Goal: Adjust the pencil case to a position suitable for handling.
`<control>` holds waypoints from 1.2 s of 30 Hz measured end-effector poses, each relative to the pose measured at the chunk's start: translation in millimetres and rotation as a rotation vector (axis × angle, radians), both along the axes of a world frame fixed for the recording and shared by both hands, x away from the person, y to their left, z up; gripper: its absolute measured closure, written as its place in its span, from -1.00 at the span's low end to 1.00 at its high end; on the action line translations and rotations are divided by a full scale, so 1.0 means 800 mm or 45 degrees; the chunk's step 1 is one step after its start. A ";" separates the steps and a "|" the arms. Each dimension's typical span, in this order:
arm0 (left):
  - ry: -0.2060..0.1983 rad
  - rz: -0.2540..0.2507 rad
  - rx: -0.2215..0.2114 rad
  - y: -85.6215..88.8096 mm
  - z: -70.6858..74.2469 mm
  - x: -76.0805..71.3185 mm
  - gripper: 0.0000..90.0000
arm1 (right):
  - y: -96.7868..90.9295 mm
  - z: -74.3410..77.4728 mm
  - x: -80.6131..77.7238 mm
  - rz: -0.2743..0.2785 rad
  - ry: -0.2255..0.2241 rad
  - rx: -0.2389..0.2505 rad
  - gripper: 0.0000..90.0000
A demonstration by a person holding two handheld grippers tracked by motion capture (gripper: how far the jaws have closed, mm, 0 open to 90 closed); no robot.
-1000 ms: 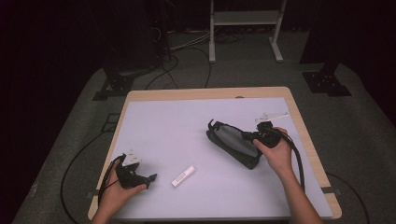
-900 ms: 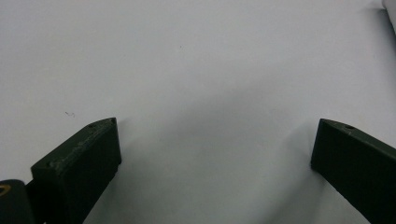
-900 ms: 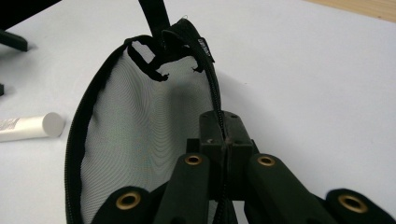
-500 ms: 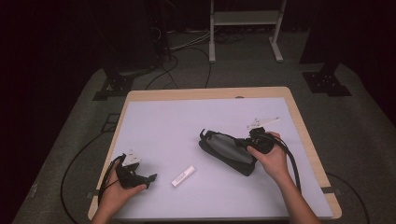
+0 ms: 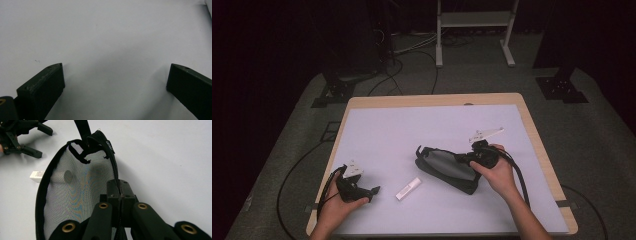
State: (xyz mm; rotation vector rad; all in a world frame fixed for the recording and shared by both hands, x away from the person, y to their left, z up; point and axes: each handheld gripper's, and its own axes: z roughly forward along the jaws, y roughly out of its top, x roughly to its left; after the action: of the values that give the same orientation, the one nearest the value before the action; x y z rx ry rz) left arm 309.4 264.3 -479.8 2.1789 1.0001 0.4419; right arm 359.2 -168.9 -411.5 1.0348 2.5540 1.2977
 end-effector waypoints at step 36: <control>0.000 0.000 0.000 0.000 0.000 0.000 -0.98 | 0.020 0.002 -0.010 0.065 -0.052 -0.057 0.28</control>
State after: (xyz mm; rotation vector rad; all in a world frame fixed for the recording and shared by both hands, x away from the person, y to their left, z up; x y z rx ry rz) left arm 309.4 264.3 -479.8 2.1787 1.0001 0.4421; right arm 351.2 -153.1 -410.0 0.9308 2.5830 1.2538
